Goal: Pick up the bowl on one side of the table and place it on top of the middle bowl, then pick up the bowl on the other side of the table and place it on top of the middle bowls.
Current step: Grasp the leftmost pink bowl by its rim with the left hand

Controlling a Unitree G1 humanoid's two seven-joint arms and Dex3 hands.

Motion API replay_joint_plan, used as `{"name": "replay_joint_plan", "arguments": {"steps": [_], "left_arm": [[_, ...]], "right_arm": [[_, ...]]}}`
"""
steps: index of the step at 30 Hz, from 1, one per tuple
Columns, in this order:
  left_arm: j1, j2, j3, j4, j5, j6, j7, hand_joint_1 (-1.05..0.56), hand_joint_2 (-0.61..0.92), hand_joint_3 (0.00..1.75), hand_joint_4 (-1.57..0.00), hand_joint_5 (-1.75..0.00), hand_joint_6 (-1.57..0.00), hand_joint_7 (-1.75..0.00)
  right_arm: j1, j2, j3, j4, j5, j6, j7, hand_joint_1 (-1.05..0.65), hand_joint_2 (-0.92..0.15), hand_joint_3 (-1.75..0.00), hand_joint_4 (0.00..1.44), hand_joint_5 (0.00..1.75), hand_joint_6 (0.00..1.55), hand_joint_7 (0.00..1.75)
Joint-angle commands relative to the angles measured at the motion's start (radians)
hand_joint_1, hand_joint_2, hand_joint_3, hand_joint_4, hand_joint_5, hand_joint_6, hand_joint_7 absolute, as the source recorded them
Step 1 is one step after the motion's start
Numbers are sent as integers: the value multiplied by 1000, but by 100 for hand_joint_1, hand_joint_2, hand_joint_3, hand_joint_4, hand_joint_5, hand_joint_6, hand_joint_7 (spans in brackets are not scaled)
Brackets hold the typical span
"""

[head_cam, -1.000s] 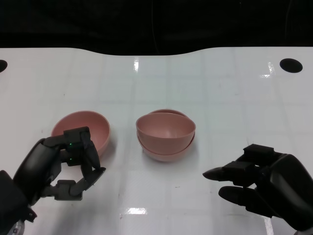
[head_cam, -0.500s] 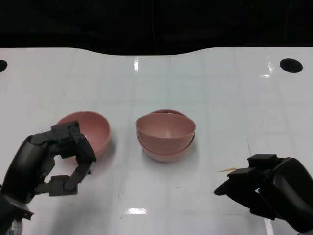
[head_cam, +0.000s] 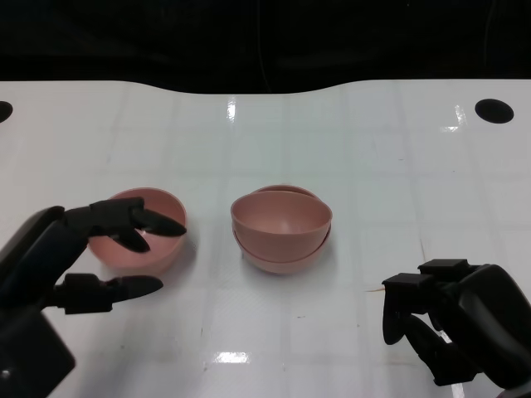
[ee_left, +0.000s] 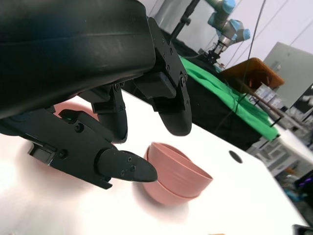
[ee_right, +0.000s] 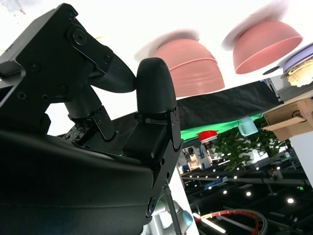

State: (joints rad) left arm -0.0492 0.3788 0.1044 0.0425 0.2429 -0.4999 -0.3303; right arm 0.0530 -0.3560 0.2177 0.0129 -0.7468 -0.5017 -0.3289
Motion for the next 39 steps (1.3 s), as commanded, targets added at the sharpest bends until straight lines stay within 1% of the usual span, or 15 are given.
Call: {"name": "replay_joint_plan", "arguments": {"steps": [1,4,9,12,14,18,22,25,30,34,39], "left_arm": [[15,38,-15,-89,126,71,46,-46,92,9,-53,-62,-63,-6],[15,54,-36,-154,234,148,61,-48,92,2,-52,-44,-56,-1],[-17,77,-82,-162,316,227,53,-50,91,0,-50,-35,-53,0],[-48,103,-128,-167,396,303,21,-54,92,1,-46,-27,-46,0],[-68,116,-163,-171,460,350,8,-57,92,2,-43,-24,-44,0],[-93,126,-223,-160,548,401,23,-60,92,1,-45,-22,-45,-1],[-116,122,-258,-140,587,442,20,-61,90,0,-50,-21,-47,-1],[-136,119,-283,-121,605,484,7,-61,91,0,-50,-20,-45,0],[-202,123,-345,-30,640,532,-12,-60,92,5,-49,-16,-42,0],[-259,128,-394,80,655,514,26,-60,92,3,-53,-13,-45,-1],[-317,128,-446,179,682,519,32,-60,92,6,-56,-11,-46,-1]], "right_arm": [[-1,-6,-4,-12,15,6,18,-10,-18,-157,98,175,85,158],[-2,-5,-4,-13,15,10,27,-10,-18,-157,98,175,85,158],[-5,-4,-1,-11,10,6,28,-10,-18,-156,98,175,85,158],[-7,-1,1,-7,13,7,31,-10,-18,-155,97,175,85,156],[-6,0,1,-12,10,10,29,-10,-18,-154,97,175,85,155],[-2,0,2,-16,11,13,34,-10,-18,-154,97,175,86,155],[0,1,5,-23,13,19,43,-10,-18,-154,97,175,86,155],[1,0,7,-26,12,23,46,-10,-19,-154,96,175,85,155],[4,-5,8,-27,19,28,53,-10,-19,-154,96,175,85,154],[7,-4,7,-31,21,24,53,-9,-19,-153,95,175,85,154],[8,0,11,-38,18,34,61,-8,-19,-152,95,175,85,153]]}}
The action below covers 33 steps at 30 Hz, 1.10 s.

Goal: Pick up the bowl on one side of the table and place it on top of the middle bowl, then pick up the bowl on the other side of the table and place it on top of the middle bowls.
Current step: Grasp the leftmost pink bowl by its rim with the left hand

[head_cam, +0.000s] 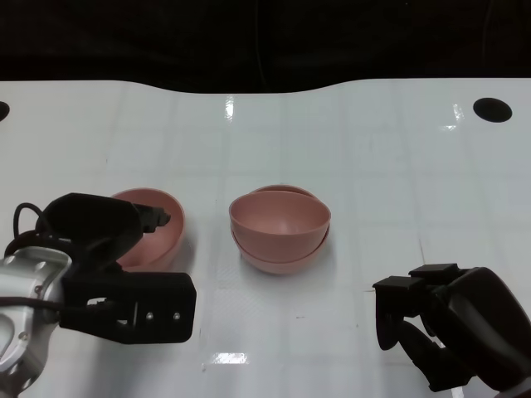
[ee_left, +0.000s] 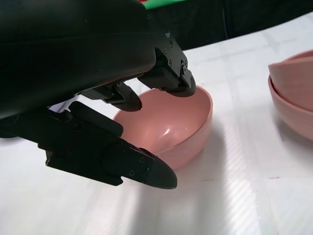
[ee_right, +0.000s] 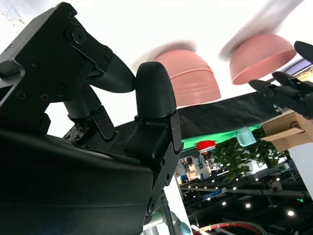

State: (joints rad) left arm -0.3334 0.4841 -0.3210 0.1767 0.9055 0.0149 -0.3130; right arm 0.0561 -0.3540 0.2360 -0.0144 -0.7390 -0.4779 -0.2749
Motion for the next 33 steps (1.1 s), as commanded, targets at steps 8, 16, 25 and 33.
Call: {"name": "replay_joint_plan", "arguments": {"steps": [8,16,25,33], "left_arm": [[-107,5,-90,214,27,-18,65,-57,92,9,-65,-13,-51,-2],[-144,-9,-131,373,-13,-77,122,-47,92,9,-91,-24,-74,-9],[-165,-17,-138,496,-64,-204,326,-27,89,4,-74,-153,-90,-81],[-190,-19,-152,552,-63,-232,415,-23,92,22,-84,-175,-66,-163]], "right_arm": [[1,-1,-5,-9,8,8,1,-9,-18,-152,96,175,87,152],[5,0,-7,-16,11,11,4,-10,-18,-152,97,175,86,152],[2,0,-4,-8,4,10,-6,-9,-17,-152,96,175,86,153],[0,2,-3,-4,4,13,-8,-8,-16,-153,97,175,86,153]]}}
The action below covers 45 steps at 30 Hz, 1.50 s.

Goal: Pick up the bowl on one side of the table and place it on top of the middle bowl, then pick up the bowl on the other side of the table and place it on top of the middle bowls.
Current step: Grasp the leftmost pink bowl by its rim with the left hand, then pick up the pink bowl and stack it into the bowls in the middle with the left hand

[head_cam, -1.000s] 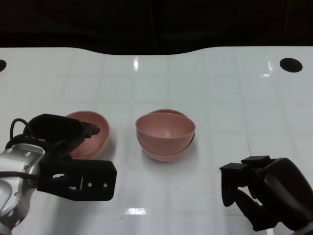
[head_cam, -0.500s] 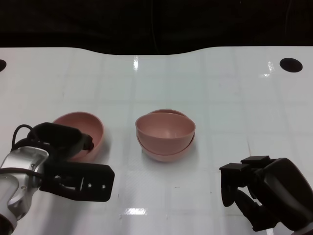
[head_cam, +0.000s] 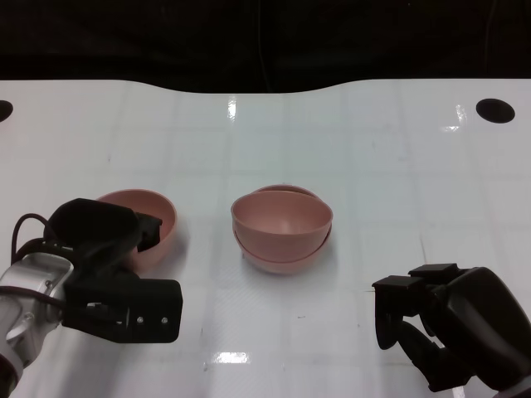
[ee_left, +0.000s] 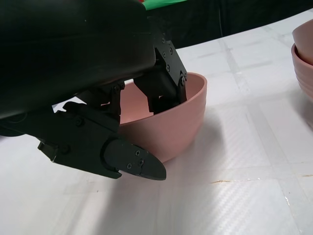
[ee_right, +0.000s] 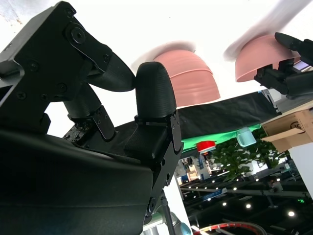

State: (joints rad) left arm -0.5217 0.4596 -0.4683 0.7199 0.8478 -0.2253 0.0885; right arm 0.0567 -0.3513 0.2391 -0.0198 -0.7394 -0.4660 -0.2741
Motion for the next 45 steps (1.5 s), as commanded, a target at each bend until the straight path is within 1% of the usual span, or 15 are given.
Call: {"name": "replay_joint_plan", "arguments": {"steps": [1,5,8,11,13,17,21,24,30,31,32,33,36,39,45], "left_arm": [[-1,6,-5,2,-2,13,18,-22,92,24,-84,-175,-65,-166],[6,13,-4,-20,0,17,36,-23,92,29,-83,-175,-63,-170],[17,21,13,-46,-23,0,47,-20,92,40,-84,-175,-63,-173],[22,30,18,-64,-29,-8,63,-20,91,43,-85,-175,-62,-174],[24,39,21,-78,-27,-19,91,-19,79,63,-88,-175,-63,-175],[25,57,31,-112,-27,-38,112,-18,67,80,-90,-175,-64,-175],[26,73,51,-182,-45,-21,51,-20,64,85,-87,-175,-62,-175],[27,88,63,-229,-58,-24,10,-21,65,87,-87,-175,-62,-175],[34,92,71,-256,-61,-18,-14,-21,66,88,-88,-175,-61,-175],[11,102,73,-281,-67,-29,-47,-21,67,84,-87,-175,-61,-175],[-5,108,75,-301,-72,-36,-73,-22,71,71,-84,-175,-59,-175],[-16,113,78,-316,-74,-41,-93,-22,74,63,-83,-175,-58,-175],[-39,114,91,-351,-100,-44,-161,-22,76,53,-81,-175,-60,-172],[-70,108,99,-358,-120,-75,-185,-23,75,50,-84,-175,-62,-173],[-114,85,91,-374,-138,-99,-215,-26,78,52,-88,-175,-66,-175]], "right_arm": [[-1,-1,-7,3,5,0,-8,-8,-16,-153,97,175,86,152],[-4,-3,-7,7,1,-4,-15,-8,-16,-153,97,175,87,152],[-3,-4,-8,7,1,-3,-16,-8,-16,-152,96,175,87,152],[-4,-4,-9,9,0,-5,-20,-8,-16,-152,96,175,87,151],[-4,-3,-9,11,1,-7,-22,-9,-16,-153,97,175,87,152],[-2,-4,-8,9,-1,-5,-25,-10,-16,-154,97,175,87,152],[-3,-5,-7,9,3,-4,-19,-10,-16,-154,97,175,87,152],[-3,-3,-7,10,2,-6,-23,-10,-16,-154,97,175,87,153],[-4,-4,-7,11,2,-8,-24,-10,-16,-155,97,175,87,153],[-5,-3,-6,12,2,-6,-23,-10,-16,-155,97,175,87,153],[-6,-2,-6,13,1,-5,-23,-10,-16,-155,97,175,87,153],[-6,-1,-5,14,1,-4,-22,-10,-16,-155,97,175,87,153],[-8,-3,-4,15,-5,-11,-32,-10,-16,-155,97,175,87,152],[-5,-2,-3,10,-4,-5,-25,-9,-16,-154,97,175,87,152],[-2,0,-1,5,-5,1,-21,-9,-16,-153,96,175,87,152]]}}
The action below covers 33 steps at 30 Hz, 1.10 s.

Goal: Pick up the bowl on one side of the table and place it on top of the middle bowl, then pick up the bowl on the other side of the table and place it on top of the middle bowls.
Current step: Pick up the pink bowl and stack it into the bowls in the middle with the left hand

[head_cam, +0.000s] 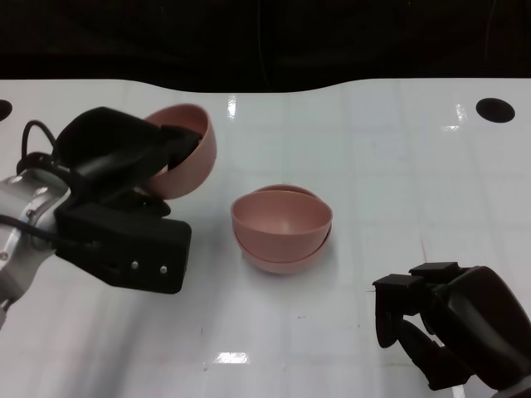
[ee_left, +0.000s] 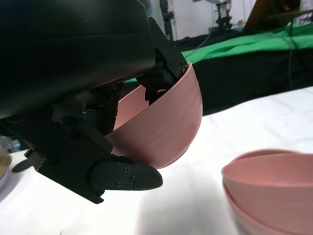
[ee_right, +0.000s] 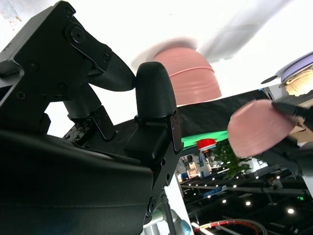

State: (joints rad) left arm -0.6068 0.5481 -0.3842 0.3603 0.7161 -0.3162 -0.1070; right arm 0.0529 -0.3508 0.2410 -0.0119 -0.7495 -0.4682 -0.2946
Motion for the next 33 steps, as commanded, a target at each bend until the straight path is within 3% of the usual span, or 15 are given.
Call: {"name": "replay_joint_plan", "arguments": {"steps": [1,7,9,12,28,33], "left_arm": [[-35,-8,4,-19,-4,-5,-27,-26,78,52,-88,-175,-66,-175],[-69,-42,-3,-24,-13,-13,-65,-22,74,53,-87,-175,-66,-175],[-81,-53,-5,-13,-27,-33,-75,-20,63,72,-88,-175,-68,-175],[-89,-59,-5,-4,-33,-47,-85,-21,60,79,-88,-175,-69,-175],[-161,-138,-57,59,-57,-132,-168,-19,54,88,-88,-175,-70,-175],[-177,-160,-72,93,-58,-153,-175,-21,57,79,-87,-175,-70,-167]], "right_arm": [[2,-1,-3,-3,5,3,-2,-8,-16,-153,96,175,87,153],[0,-1,-2,2,6,-2,-5,-9,-16,-153,97,175,86,153],[0,1,-1,1,8,0,-2,-9,-16,-153,97,175,86,153],[1,1,-1,0,8,4,2,-9,-16,-153,96,175,86,154],[4,11,2,-3,2,9,1,-9,-17,-152,97,175,85,156],[4,15,4,0,-7,11,-5,-9,-17,-152,97,175,85,156]]}}
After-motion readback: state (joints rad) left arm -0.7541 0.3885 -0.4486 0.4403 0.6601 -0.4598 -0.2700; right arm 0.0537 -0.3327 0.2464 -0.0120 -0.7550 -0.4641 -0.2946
